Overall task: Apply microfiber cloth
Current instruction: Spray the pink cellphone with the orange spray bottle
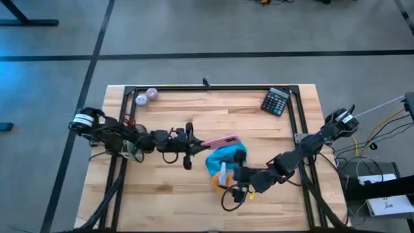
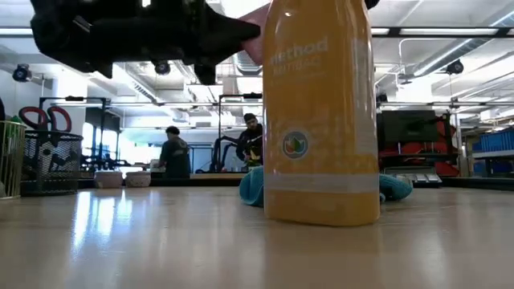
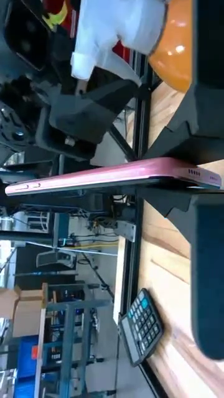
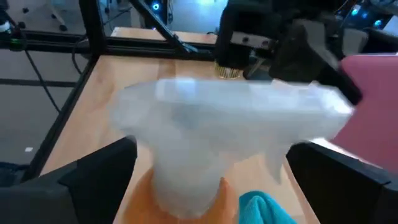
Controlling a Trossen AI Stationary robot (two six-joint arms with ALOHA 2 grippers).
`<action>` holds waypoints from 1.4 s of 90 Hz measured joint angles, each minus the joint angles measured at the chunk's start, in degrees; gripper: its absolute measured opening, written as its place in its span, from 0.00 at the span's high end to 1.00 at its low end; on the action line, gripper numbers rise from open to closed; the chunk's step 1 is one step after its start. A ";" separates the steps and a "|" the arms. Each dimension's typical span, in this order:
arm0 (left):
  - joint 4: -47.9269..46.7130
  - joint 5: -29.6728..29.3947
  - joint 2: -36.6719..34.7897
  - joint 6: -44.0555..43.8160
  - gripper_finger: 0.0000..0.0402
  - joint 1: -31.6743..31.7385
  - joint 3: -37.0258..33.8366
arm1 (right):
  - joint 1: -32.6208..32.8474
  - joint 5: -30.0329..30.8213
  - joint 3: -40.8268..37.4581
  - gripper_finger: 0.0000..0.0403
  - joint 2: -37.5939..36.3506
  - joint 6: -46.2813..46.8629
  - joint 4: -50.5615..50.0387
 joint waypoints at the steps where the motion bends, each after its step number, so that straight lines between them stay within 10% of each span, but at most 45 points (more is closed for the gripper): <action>1: 0.07 0.01 0.10 0.02 0.94 0.00 0.12 | 0.06 -0.01 -0.05 0.03 0.00 -0.08 -0.04; 126: -0.21 0.20 1.00 -0.36 0.94 0.00 0.54 | 0.23 5.98 -6.39 0.03 0.42 -8.16 15.33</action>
